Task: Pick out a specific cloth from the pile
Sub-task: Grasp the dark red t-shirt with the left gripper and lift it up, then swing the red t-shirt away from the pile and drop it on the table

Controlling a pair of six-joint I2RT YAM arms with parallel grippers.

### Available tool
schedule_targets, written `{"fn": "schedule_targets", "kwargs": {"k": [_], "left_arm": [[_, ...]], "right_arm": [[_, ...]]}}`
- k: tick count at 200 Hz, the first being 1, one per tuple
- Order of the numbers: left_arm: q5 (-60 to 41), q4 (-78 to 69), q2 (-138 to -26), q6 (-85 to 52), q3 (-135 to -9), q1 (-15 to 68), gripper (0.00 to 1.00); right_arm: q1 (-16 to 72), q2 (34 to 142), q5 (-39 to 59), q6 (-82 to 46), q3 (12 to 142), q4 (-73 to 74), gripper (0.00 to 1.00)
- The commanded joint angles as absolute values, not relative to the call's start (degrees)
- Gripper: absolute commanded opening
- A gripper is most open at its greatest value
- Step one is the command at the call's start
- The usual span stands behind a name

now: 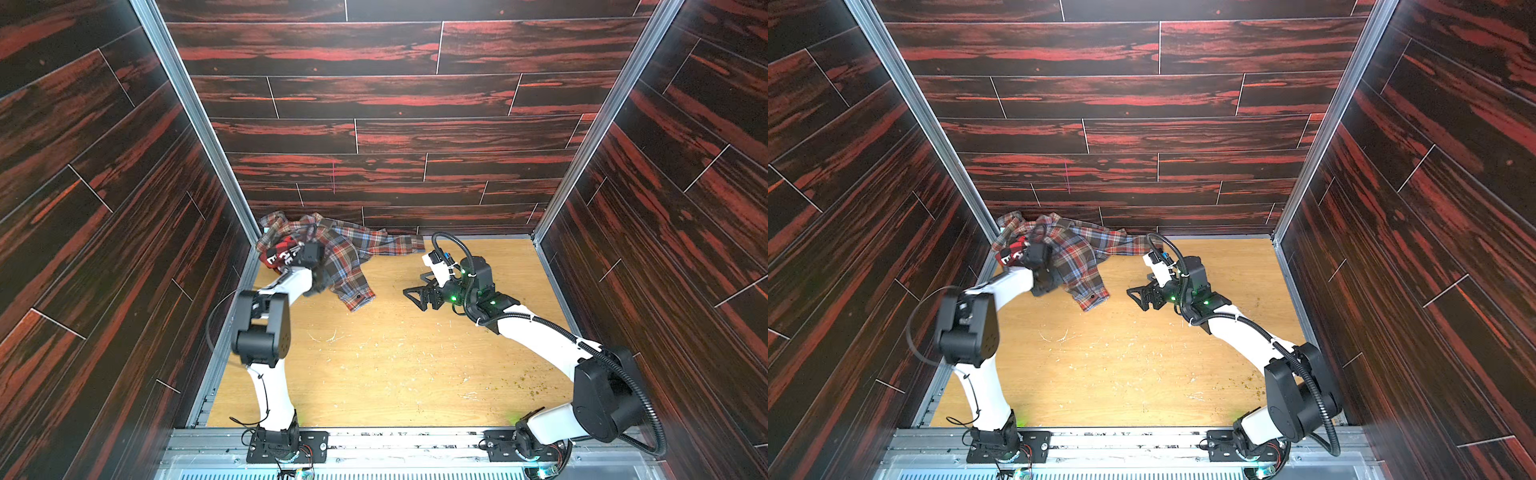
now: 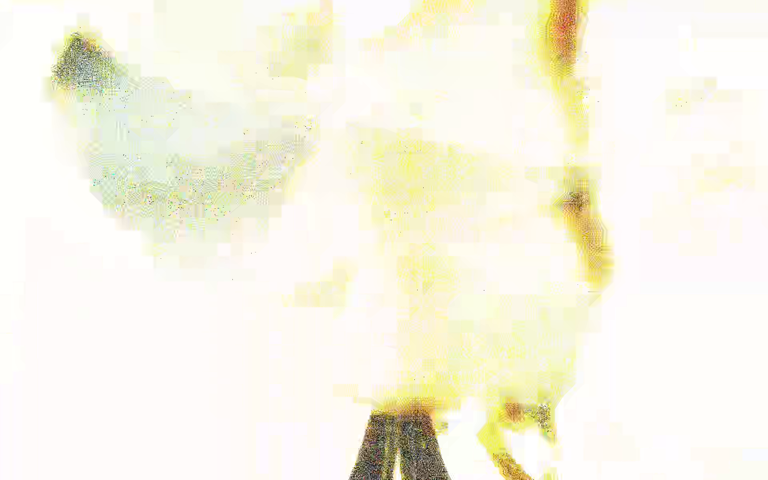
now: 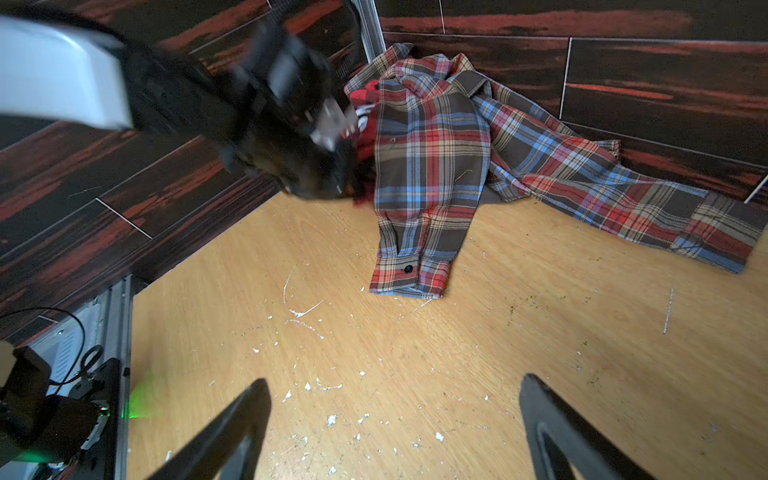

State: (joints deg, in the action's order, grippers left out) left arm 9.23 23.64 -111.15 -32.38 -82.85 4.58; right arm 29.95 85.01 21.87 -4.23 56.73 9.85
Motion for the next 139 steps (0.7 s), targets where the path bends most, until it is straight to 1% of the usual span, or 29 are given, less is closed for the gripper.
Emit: {"fn": "schedule_targets", "kwargs": {"k": [1, 26, 51, 60, 69, 81, 90, 100, 110, 113, 128, 139], "left_arm": [[13.2, 27.3, -102.5, -28.8, -92.7, 4.7, 0.0], [14.1, 35.5, -103.2, -25.4, -108.6, 4.0, 0.0], [11.5, 36.9, -106.5, -24.3, -124.6, 3.6, 0.0], [9.0, 37.5, -108.8, -24.6, -132.9, 3.6, 0.0], [7.0, 38.8, -111.8, -25.1, -143.7, 4.0, 0.0], [6.6, 40.3, -116.8, -25.3, -158.9, 4.5, 0.0], [5.9, 38.7, -119.0, -25.9, -166.3, 4.7, 0.0], [4.9, 34.1, -118.4, -27.3, -167.1, 4.7, 0.0], [2.0, 27.2, -116.5, -28.8, -163.7, 4.7, 0.0], [0.9, 25.3, -115.8, -29.5, -162.2, 4.7, 0.0], [-6.4, 16.1, -113.5, -34.9, -155.1, 4.9, 0.0], [-12.2, 12.8, -114.8, -38.9, -154.5, 5.7, 0.0]], "right_arm": [[30.1, 85.6, 22.5, -4.2, 56.4, 10.1, 0.94], [30.1, 85.3, 22.4, -5.2, 55.0, 12.0, 0.94], [30.1, 85.3, 22.4, -6.3, 54.6, 13.1, 0.94], [30.0, 85.4, 22.2, -6.7, 54.9, 12.7, 0.94], [29.9, 85.3, 22.0, -6.9, 55.3, 12.2, 0.94], [29.7, 84.8, 21.2, -7.4, 55.2, 12.1, 0.94], [29.3, 84.4, 20.7, -8.3, 54.9, 12.5, 0.94], [28.6, 84.0, 20.4, -9.6, 54.2, 12.9, 0.94], [27.7, 83.5, 20.4, -11.0, 53.5, 13.0, 0.94], [27.4, 83.4, 18.6, -11.5, 53.3, 13.0, 0.94], [25.1, 82.2, 14.3, -15.8, 51.9, 12.9, 0.95], [22.2, 81.2, 13.8, -18.9, 50.5, 13.4, 0.95]]}}
